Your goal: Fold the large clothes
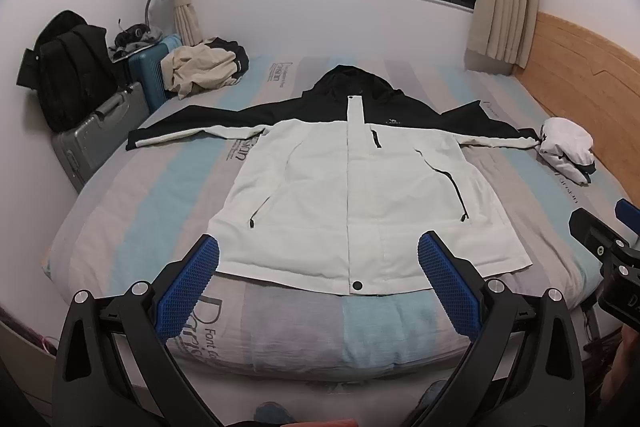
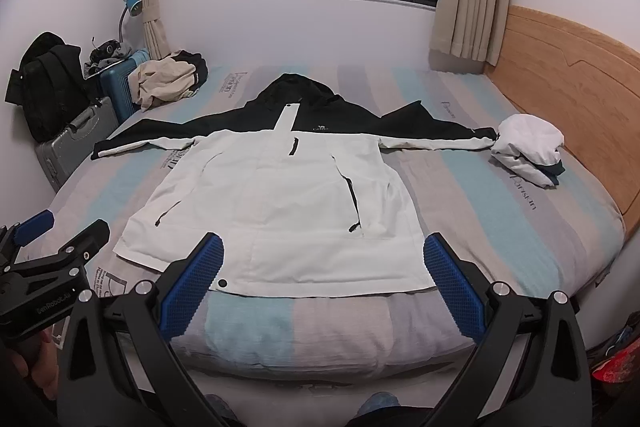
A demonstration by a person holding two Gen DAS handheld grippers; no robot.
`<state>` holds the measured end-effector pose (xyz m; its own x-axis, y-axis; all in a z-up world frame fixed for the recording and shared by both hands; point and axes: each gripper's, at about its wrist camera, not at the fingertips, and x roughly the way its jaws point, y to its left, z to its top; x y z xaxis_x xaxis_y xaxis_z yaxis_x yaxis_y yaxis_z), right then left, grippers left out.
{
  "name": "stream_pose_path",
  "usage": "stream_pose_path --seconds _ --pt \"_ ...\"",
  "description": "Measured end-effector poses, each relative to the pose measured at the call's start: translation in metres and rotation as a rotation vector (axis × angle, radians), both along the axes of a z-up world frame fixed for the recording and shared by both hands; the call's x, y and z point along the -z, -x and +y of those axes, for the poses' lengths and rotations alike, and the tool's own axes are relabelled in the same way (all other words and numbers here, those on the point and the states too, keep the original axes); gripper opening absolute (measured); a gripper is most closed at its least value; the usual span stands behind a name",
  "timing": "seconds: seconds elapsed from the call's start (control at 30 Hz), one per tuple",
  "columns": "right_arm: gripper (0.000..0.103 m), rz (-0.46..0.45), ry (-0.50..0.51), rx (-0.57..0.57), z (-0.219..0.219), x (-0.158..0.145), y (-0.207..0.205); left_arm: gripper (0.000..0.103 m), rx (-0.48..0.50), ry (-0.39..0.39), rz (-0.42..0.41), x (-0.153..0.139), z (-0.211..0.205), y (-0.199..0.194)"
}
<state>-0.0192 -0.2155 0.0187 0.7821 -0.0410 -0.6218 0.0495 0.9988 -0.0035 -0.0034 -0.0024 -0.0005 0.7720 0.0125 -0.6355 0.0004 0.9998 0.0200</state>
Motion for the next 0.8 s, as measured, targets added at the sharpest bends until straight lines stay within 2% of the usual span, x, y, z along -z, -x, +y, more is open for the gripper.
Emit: stream_pose_path --seconds 0.8 --pt "0.096 0.0 0.007 -0.011 0.0029 0.0009 0.0045 0.097 0.006 0.017 0.002 -0.0017 0.0007 0.0016"
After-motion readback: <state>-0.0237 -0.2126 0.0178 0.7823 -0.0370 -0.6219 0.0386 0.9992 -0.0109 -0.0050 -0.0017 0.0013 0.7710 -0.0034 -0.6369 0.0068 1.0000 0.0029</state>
